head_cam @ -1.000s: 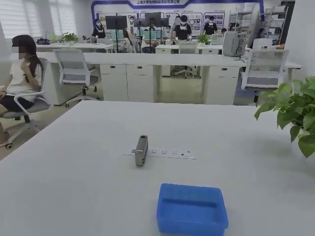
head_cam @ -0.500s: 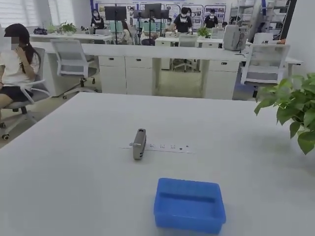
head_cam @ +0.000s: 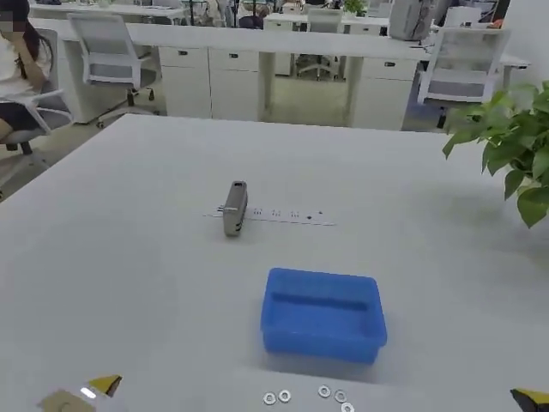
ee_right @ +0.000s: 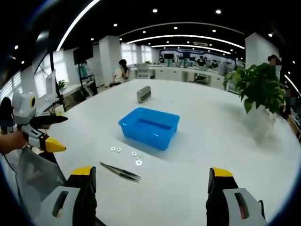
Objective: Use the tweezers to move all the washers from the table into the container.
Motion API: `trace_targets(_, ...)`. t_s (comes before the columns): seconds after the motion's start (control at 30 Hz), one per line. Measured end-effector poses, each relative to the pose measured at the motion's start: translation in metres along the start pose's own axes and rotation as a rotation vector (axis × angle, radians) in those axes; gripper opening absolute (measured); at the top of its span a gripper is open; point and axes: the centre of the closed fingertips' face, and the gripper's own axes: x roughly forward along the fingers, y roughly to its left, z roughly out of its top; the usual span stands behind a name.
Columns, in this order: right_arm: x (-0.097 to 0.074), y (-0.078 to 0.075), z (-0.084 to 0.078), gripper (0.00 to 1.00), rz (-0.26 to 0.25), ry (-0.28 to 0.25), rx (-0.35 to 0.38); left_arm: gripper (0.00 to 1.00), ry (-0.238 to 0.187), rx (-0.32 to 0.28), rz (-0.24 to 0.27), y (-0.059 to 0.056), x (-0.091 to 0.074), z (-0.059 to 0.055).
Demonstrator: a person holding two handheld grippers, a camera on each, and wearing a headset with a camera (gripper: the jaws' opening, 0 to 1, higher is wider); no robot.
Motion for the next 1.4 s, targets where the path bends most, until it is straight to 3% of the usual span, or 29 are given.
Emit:
trace_targets(0.27, 0.008, 0.002, -0.008, 0.98, 0.01, 0.022, 0.016, 0.99, 0.032, 0.05, -0.019, 0.0, 0.012, -0.005)
trace_targets(0.37, 0.011, 0.002, -0.013, 0.98, 0.005, 0.033, 0.005, 0.99, 0.053, 0.118, -0.022, 0.001, 0.017, -0.008)
trace_targets(0.6, 0.014, 0.001, -0.018, 0.98, 0.009, 0.053, 0.003, 0.94, 0.069, 0.126, -0.073, -0.003, 0.029, -0.008)
trace_targets(0.67, 0.015, 0.001, -0.019, 0.97, 0.007, 0.052, 0.001, 0.9, 0.08, 0.128, -0.101, -0.008, 0.033, -0.009)
trace_targets(0.8, 0.016, 0.001, -0.024, 0.96, 0.009, 0.062, 0.002, 0.77, 0.127, 0.194, -0.212, -0.024, 0.041, -0.013)
trace_targets(0.93, 0.017, 0.004, -0.03, 0.96, 0.027, 0.087, 0.007, 0.58, 0.191, 0.253, -0.31, -0.036, 0.049, -0.019)
trace_targets(1.1, 0.017, 0.005, -0.033, 0.96, 0.031, 0.1, 0.004, 0.46, 0.215, 0.372, -0.372, -0.046, 0.061, -0.024)
trace_targets(1.2, 0.017, 0.006, -0.033, 0.96, 0.033, 0.099, 0.003, 0.4, 0.223, 0.395, -0.422, -0.055, 0.066, -0.027)
trace_targets(1.23, 0.017, 0.006, -0.034, 0.96, 0.033, 0.101, 0.005, 0.38, 0.246, 0.417, -0.446, -0.058, 0.068, -0.032)
trace_targets(1.3, 0.017, 0.006, -0.034, 0.96, 0.033, 0.104, 0.005, 0.3, 0.28, 0.45, -0.465, -0.06, 0.071, -0.04)
trace_targets(1.4, 0.017, 0.007, -0.035, 0.96, 0.038, 0.106, 0.005, 0.23, 0.283, 0.466, -0.479, -0.064, 0.075, -0.043)
